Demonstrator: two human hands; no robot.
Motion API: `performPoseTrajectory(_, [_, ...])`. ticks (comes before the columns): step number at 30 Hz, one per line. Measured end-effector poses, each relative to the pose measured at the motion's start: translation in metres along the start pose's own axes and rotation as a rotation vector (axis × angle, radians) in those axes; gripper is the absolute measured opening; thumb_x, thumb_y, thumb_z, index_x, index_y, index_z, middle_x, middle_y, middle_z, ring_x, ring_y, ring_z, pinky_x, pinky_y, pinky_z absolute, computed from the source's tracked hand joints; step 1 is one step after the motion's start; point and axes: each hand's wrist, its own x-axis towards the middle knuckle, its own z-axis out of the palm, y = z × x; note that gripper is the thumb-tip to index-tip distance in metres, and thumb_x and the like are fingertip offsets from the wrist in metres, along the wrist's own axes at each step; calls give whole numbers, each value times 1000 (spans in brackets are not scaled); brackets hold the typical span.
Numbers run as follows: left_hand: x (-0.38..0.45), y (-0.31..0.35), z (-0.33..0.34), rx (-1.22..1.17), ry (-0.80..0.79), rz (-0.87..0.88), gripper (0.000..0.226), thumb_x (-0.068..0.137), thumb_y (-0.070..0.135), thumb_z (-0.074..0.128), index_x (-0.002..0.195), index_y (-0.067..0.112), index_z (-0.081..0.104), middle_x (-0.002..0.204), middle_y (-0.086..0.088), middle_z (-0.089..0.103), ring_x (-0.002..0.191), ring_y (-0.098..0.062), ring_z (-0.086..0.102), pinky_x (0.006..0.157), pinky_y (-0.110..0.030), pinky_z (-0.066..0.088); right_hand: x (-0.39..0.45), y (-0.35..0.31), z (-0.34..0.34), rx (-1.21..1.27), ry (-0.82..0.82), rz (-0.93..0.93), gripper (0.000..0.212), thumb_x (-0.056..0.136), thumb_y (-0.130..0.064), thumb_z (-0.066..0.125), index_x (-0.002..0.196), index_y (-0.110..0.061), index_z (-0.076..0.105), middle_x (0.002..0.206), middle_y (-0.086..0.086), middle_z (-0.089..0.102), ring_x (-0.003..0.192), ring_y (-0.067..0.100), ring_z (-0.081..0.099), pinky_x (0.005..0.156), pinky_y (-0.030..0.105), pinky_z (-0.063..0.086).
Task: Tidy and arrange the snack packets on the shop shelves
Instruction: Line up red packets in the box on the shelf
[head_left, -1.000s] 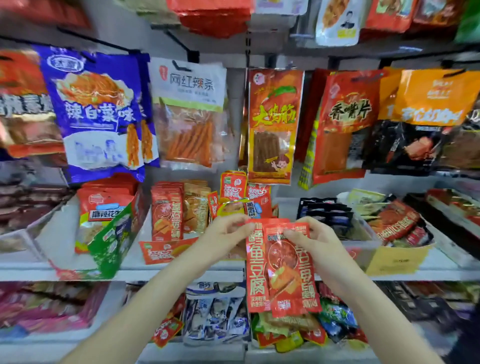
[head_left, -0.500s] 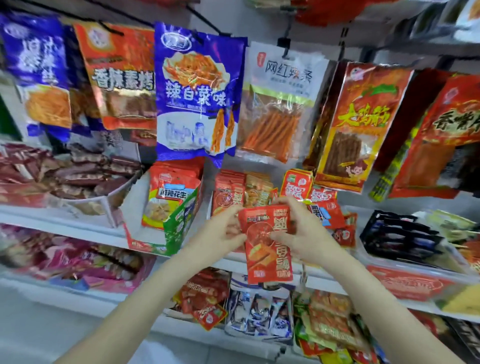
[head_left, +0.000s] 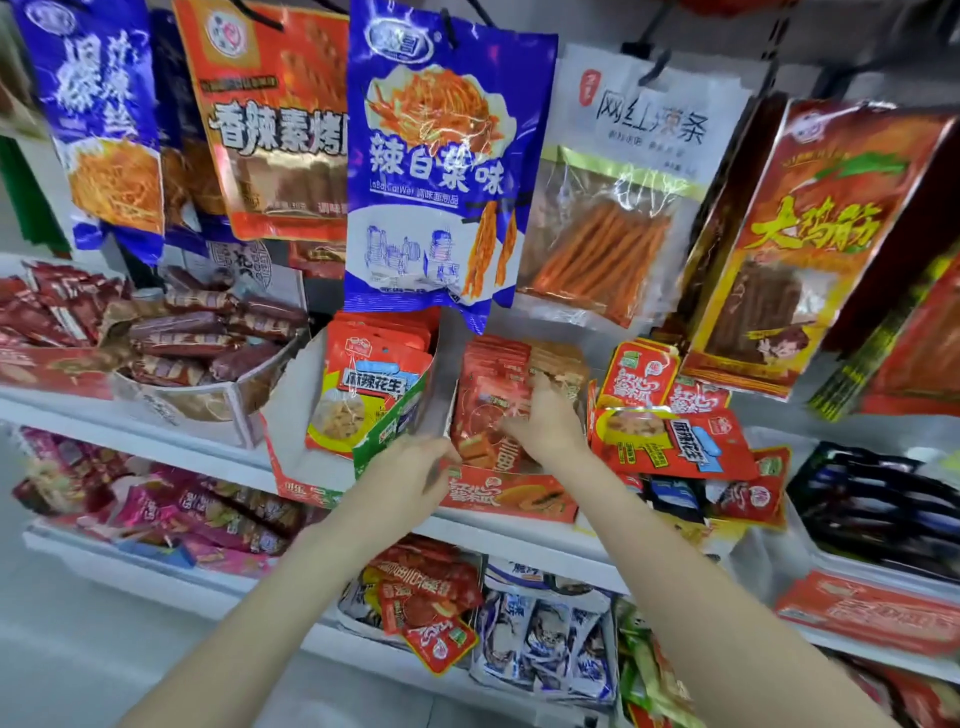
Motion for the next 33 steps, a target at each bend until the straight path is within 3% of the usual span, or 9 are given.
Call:
performPoseTrajectory(2, [4, -1, -1, -36, 15, -12, 15, 88, 11, 55, 100, 11, 64, 103, -1, 63, 100, -17, 56, 83, -24, 40, 1, 3, 0, -81, -92, 89, 62, 76, -17, 75, 124, -4, 38, 123, 14, 54, 114, 31, 53, 86, 32, 43])
performPoseTrajectory(4, [8, -1, -1, -69, 18, -27, 10, 87, 10, 57, 93, 11, 64, 98, -1, 64, 95, -16, 59, 82, -26, 44, 3, 5, 1, -94, -97, 117, 58, 77, -10, 72, 123, -4, 38, 120, 15, 56, 111, 31, 55, 82, 31, 44])
performPoseTrajectory(9, [13, -6, -4, -84, -26, -22, 6, 85, 11, 59, 86, 17, 62, 93, 2, 65, 90, -12, 60, 82, -25, 46, 9, 0, 5, 65, 253, -67, 20, 82, -5, 64, 100, -8, 56, 96, 9, 65, 90, 26, 61, 73, 27, 43])
performPoseTrajectory(11, [14, -8, -5, -98, -34, -29, 9, 85, 11, 60, 82, 20, 60, 92, 3, 65, 88, -11, 60, 82, -25, 47, 10, 0, 7, 96, 307, -77, 14, 82, -5, 64, 93, -8, 56, 90, 9, 65, 86, 25, 61, 71, 29, 44])
performPoseTrajectory(17, [14, -9, -3, -110, -34, -14, 15, 84, 10, 60, 80, 24, 57, 90, 6, 63, 87, -7, 58, 79, -18, 44, 11, 7, 14, 31, -37, 64, 46, 75, -12, 74, 110, -6, 44, 111, 12, 61, 103, 29, 59, 77, 31, 42])
performPoseTrajectory(22, [13, -13, -1, -144, -23, -10, 13, 85, 11, 60, 81, 24, 58, 90, 6, 63, 89, -7, 59, 84, -28, 49, 9, 1, 13, 219, -21, 131, 44, 75, -9, 75, 102, -15, 41, 89, 5, 60, 91, 24, 62, 75, 34, 50])
performPoseTrajectory(26, [13, -14, -1, -172, -14, -33, 12, 87, 10, 58, 92, 20, 62, 98, 4, 61, 94, -10, 59, 89, -31, 49, 2, 6, 0, 293, 88, 124, 38, 79, -9, 71, 112, -12, 52, 91, 8, 67, 86, 21, 63, 79, 36, 53])
performPoseTrajectory(30, [22, -2, -4, -259, 228, -85, 29, 91, 8, 50, 119, 14, 55, 112, 4, 49, 97, -9, 55, 86, -25, 46, -7, 14, -16, 426, 87, 91, 24, 82, -8, 68, 103, -13, 58, 99, 8, 66, 92, 22, 63, 82, 40, 54])
performPoseTrajectory(33, [38, 10, -7, -355, 239, -123, 37, 94, 13, 49, 130, 18, 48, 119, 9, 50, 102, -6, 53, 82, -21, 45, -15, 16, -26, 579, -24, 48, 21, 83, -4, 65, 94, -19, 56, 88, -2, 64, 85, 13, 63, 68, 24, 53])
